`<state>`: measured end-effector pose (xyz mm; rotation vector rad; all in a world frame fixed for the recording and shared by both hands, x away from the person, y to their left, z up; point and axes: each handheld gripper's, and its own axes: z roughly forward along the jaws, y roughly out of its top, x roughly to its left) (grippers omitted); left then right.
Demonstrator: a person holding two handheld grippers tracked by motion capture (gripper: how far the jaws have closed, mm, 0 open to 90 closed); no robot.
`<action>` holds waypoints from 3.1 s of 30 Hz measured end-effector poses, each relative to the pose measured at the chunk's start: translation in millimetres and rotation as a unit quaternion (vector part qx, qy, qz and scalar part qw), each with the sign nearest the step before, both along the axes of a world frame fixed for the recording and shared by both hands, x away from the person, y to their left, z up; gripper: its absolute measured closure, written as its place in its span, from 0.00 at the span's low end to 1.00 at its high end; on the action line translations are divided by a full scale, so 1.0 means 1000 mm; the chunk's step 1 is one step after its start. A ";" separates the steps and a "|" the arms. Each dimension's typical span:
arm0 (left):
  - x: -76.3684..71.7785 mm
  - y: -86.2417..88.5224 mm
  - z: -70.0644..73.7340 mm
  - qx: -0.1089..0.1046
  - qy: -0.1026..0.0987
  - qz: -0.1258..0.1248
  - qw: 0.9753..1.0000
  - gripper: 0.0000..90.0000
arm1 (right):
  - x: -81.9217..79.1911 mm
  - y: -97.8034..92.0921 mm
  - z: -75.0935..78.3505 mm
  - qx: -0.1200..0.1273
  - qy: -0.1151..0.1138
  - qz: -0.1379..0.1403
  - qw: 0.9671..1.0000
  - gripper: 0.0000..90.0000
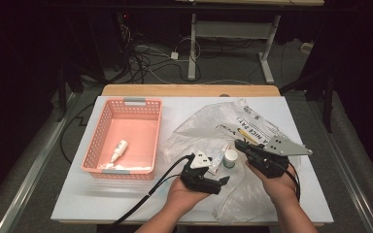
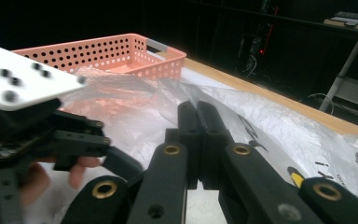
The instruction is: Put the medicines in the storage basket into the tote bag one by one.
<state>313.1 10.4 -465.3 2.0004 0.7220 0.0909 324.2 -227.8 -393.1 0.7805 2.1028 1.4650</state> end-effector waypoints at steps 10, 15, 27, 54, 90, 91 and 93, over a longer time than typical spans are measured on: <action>-0.023 0.028 0.010 -0.013 -0.006 -0.002 1.000 0.03 | 0.000 0.001 -0.002 -0.004 0.002 -0.001 1.000 1.00; -0.031 0.044 0.021 -0.010 -0.016 0.006 1.000 0.00 | 0.000 0.001 -0.003 -0.007 0.006 -0.002 1.000 1.00; -0.042 0.087 0.032 -0.009 -0.029 0.041 0.999 0.00 | -0.001 0.002 -0.002 -0.006 0.005 -0.002 1.000 1.00; -0.025 0.164 0.042 0.009 -0.023 0.130 0.991 0.00 | -0.002 -0.001 -0.001 -0.004 0.001 0.000 1.000 1.00; -0.008 0.262 0.032 0.032 -0.007 0.265 0.964 0.00 | -0.001 0.001 -0.004 -0.008 0.005 0.002 1.000 1.00; -0.008 0.264 0.032 0.031 -0.006 0.268 0.963 0.00 | -0.001 0.000 -0.004 -0.009 0.004 0.003 1.000 1.00; -0.007 0.267 0.031 0.032 -0.005 0.272 0.962 0.00 | -0.001 0.001 -0.004 -0.009 0.004 0.002 1.000 1.00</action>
